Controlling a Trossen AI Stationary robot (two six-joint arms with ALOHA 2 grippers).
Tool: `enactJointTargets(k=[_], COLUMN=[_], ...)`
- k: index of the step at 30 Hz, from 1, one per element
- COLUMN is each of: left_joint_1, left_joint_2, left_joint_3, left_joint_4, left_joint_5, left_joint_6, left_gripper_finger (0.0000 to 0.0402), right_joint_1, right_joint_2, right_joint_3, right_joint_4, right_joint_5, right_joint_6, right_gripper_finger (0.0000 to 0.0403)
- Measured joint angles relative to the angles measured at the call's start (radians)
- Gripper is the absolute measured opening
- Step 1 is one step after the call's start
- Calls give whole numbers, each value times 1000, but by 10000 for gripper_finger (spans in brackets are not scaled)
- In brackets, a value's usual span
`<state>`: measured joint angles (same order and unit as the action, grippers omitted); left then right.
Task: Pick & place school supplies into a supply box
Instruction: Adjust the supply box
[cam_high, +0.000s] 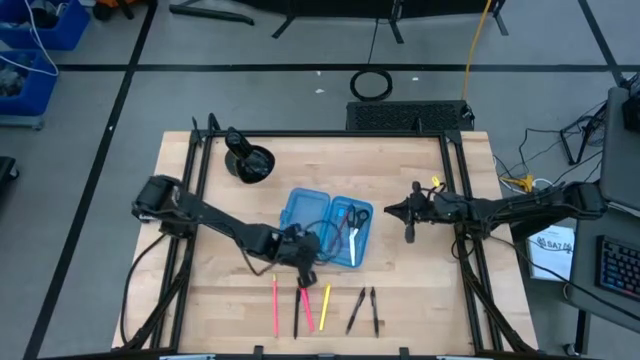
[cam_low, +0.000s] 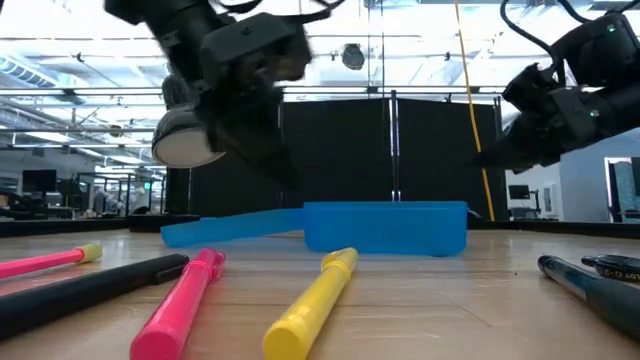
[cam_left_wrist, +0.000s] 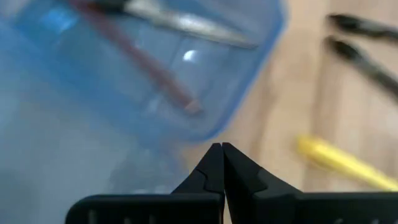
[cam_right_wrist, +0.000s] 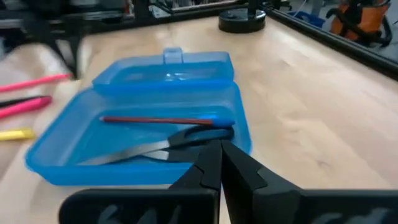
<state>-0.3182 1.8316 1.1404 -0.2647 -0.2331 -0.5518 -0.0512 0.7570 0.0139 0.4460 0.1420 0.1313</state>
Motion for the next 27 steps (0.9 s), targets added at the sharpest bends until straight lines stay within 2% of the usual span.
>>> enactJointTargets(k=[6,11,15,18,27], left_joint_1=[-13,-20,-17,-16,11], left_joint_2=[193,333,431,471,503], left_joint_3=[303,570,720,787,809], left_joint_4=[-149,-353,-486,-506,-480], left_joint_5=[85,63,24,-2,13], left_joint_6=[82,141,173,194,191], left_gripper_finger=[1,1,2,1,2], right_joint_1=[0,-1,-1,-2,1], right_joint_2=[3,-1,-8,-16,-29], right_joint_3=[0,1,1,1,1], right_joint_4=[19,49,66,63,48], right_joint_5=[15,29,151,221,220], right_joint_6=[-39,-70,-66,-67,-65], right_gripper_finger=[0,0,0,0,0])
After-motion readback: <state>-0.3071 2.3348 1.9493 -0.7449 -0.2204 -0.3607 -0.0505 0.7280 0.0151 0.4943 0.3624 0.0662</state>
